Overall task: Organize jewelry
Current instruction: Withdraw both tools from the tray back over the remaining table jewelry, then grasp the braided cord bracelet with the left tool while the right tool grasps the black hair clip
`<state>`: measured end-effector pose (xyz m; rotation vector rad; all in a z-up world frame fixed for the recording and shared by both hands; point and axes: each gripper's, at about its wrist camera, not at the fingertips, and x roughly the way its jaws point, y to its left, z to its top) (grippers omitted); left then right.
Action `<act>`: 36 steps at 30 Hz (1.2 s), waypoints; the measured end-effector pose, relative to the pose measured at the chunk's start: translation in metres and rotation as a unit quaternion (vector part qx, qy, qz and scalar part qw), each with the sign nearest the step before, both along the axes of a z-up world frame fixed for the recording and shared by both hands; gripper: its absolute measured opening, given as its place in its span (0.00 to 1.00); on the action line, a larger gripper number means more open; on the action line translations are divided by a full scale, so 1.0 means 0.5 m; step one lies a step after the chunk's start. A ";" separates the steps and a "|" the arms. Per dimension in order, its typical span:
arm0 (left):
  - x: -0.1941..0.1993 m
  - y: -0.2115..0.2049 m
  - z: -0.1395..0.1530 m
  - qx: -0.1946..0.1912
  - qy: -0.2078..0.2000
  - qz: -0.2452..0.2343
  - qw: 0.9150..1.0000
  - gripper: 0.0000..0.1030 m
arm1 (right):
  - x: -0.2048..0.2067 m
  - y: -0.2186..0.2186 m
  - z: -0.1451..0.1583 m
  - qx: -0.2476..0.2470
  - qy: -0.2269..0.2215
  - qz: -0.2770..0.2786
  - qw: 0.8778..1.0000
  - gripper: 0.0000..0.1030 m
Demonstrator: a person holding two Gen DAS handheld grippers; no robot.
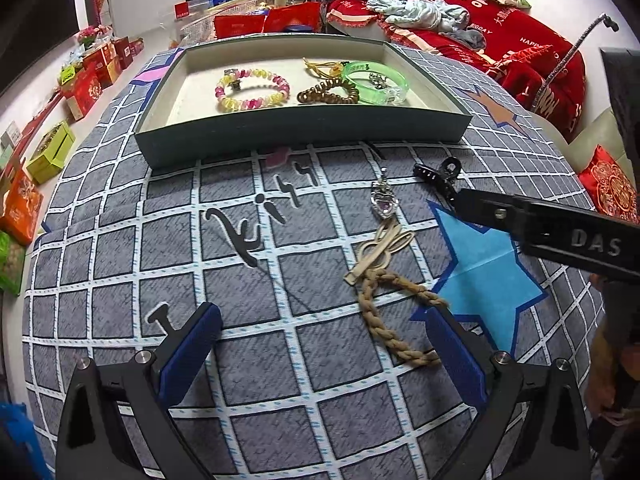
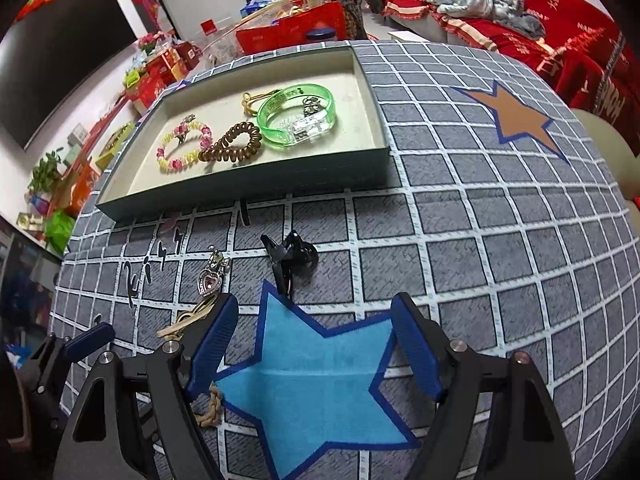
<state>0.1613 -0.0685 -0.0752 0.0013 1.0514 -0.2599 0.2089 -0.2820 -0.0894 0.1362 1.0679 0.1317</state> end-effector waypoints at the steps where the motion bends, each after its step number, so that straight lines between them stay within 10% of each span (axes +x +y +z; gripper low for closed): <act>1: -0.002 -0.004 0.002 0.002 -0.003 0.001 1.000 1.00 | 0.002 0.002 -0.001 -0.001 0.000 0.002 1.000 0.78; 14: -0.018 -0.038 0.005 0.032 -0.019 -0.015 0.999 0.81 | 0.040 0.050 -0.014 -0.039 -0.009 0.023 0.999 0.50; 18: -0.023 -0.046 0.009 0.039 -0.027 -0.031 0.998 0.60 | 0.040 0.056 -0.012 -0.044 -0.012 0.027 0.999 0.26; 23: -0.023 -0.043 0.013 0.008 -0.021 -0.054 0.998 0.23 | 0.030 0.050 -0.008 -0.038 -0.014 0.023 0.999 0.24; 36: -0.035 -0.001 0.045 -0.068 -0.021 -0.078 0.994 0.23 | -0.013 0.026 0.035 -0.010 -0.033 0.018 0.999 0.24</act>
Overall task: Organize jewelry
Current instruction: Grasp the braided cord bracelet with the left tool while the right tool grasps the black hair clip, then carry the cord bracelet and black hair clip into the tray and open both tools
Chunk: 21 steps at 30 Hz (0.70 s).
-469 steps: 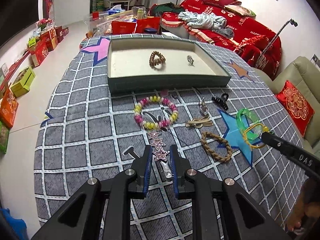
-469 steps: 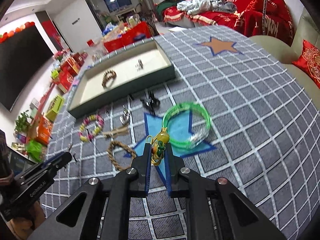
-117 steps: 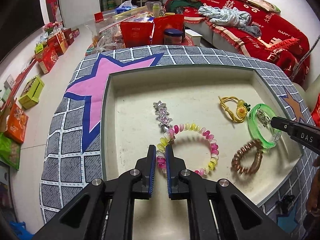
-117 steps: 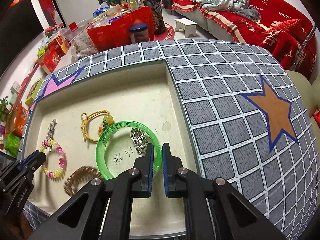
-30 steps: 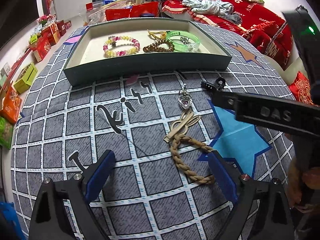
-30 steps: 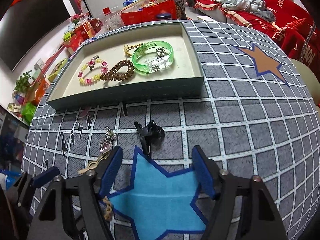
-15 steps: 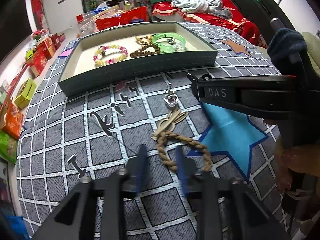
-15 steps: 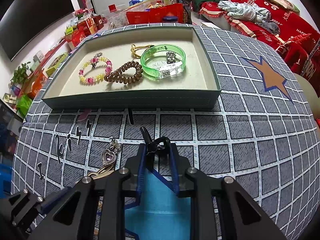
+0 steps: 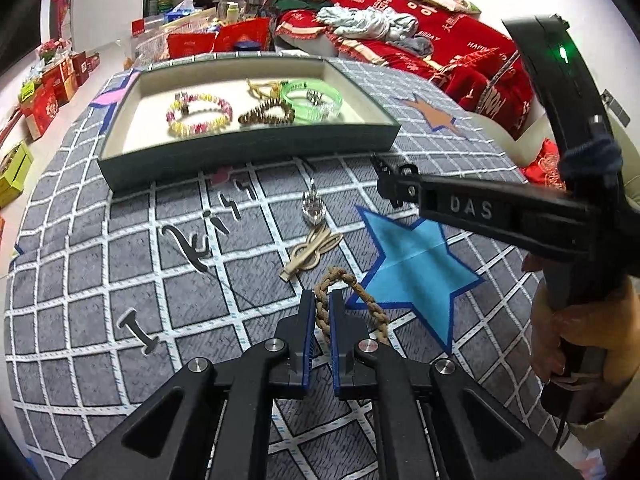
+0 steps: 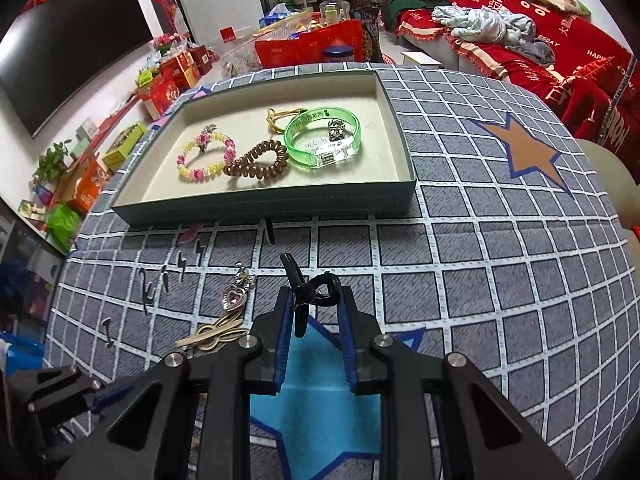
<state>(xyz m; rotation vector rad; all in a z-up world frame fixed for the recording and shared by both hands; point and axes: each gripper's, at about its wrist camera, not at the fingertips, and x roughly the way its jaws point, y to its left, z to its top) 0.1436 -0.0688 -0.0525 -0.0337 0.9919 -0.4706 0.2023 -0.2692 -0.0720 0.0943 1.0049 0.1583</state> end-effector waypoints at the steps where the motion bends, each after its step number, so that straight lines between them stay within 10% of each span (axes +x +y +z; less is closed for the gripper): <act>1: 0.000 0.004 0.005 -0.002 -0.002 0.000 1.000 0.23 | -0.004 -0.001 0.003 0.003 -0.001 0.000 1.000 0.24; 21: 0.071 0.089 0.116 -0.030 -0.066 0.015 0.997 0.24 | 0.008 0.018 0.105 0.011 -0.039 0.002 0.999 0.24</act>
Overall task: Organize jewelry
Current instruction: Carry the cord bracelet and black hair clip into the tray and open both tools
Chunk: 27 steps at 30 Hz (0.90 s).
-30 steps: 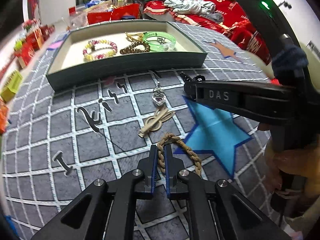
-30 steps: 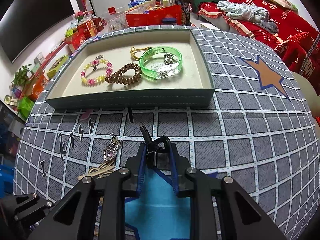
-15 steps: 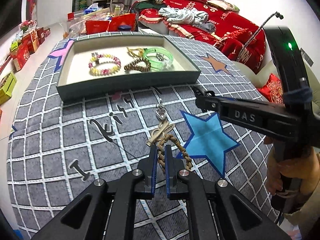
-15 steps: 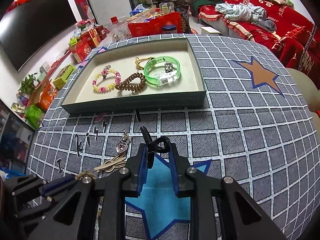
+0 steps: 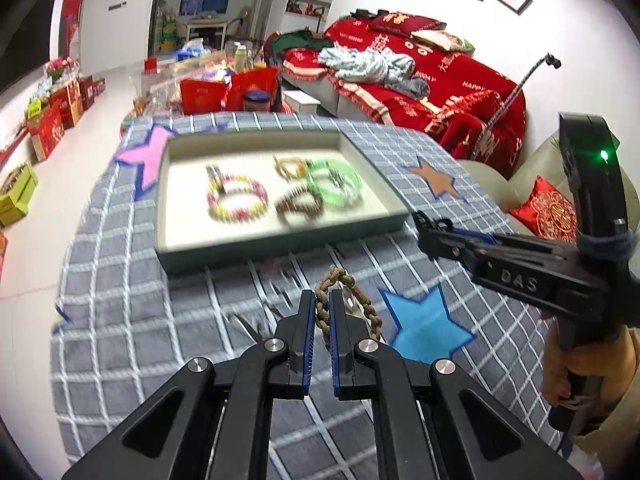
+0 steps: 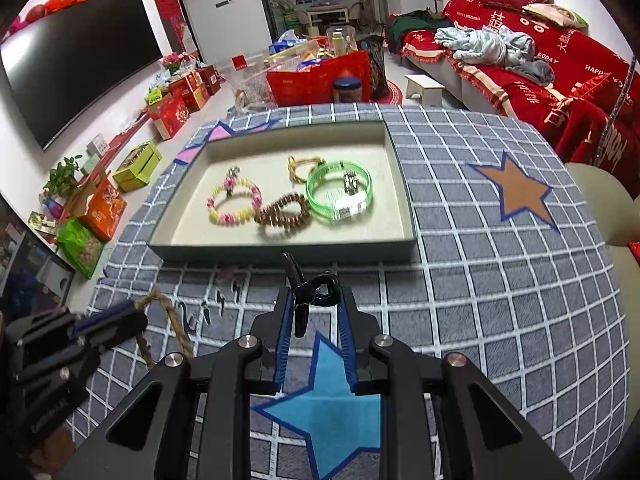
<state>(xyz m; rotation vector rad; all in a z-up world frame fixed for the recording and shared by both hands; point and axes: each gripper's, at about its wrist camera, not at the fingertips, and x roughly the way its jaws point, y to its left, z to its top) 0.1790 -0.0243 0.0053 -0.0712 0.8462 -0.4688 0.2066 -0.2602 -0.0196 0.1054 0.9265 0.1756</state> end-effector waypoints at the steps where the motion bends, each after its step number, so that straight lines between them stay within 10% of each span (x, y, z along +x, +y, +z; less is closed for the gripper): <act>1: 0.012 0.005 0.008 -0.001 -0.005 0.003 1.000 0.24 | 0.004 0.000 0.003 0.002 0.000 0.000 1.000 0.24; 27: 0.288 0.053 -0.071 0.044 0.041 0.028 0.998 0.23 | 0.228 0.024 -0.094 0.012 0.096 0.013 0.995 0.24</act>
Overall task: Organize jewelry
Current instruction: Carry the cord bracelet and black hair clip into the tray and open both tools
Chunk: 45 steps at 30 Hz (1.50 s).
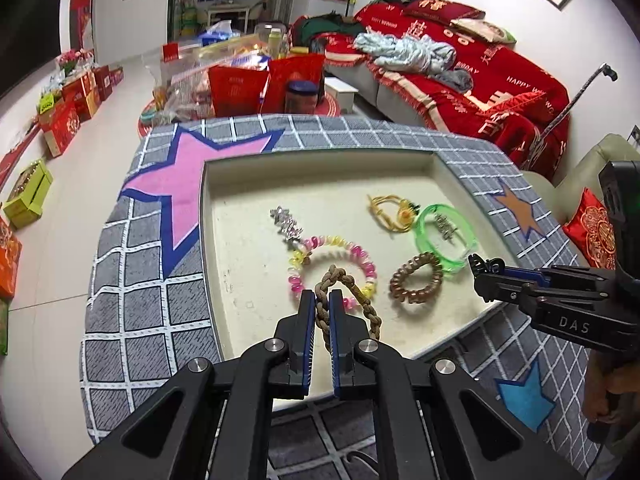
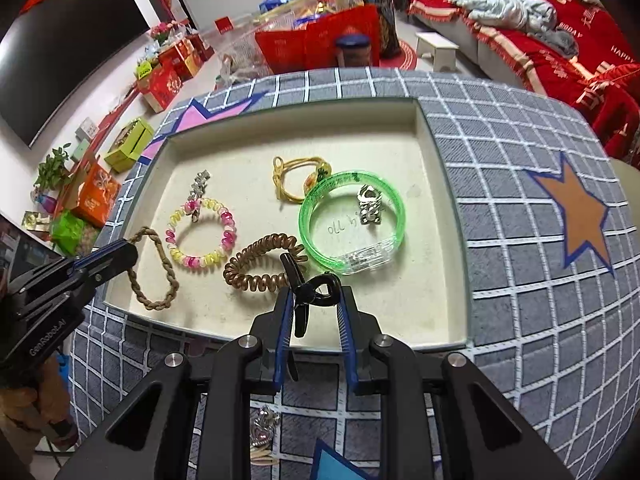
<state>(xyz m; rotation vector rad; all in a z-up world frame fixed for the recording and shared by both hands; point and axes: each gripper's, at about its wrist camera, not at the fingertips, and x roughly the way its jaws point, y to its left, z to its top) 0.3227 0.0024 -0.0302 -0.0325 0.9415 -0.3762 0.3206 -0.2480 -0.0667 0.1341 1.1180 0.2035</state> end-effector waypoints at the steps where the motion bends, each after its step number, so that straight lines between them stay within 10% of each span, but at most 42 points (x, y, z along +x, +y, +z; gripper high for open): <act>1: 0.006 -0.001 -0.006 0.001 0.006 -0.002 1.000 0.23 | 0.004 0.002 -0.005 0.002 0.006 0.001 1.000 0.24; 31: 0.080 -0.048 -0.063 0.077 -0.001 0.023 0.997 0.24 | 0.093 0.005 -0.046 -0.045 -0.024 -0.022 0.998 0.24; 36: 0.073 -0.049 -0.062 0.082 -0.009 0.024 0.996 0.24 | 0.087 0.004 -0.042 -0.028 -0.020 -0.024 0.999 0.60; 45: 0.058 -0.048 -0.051 0.078 -0.026 0.023 0.996 0.24 | 0.058 -0.010 -0.005 0.018 -0.043 -0.038 0.998 0.68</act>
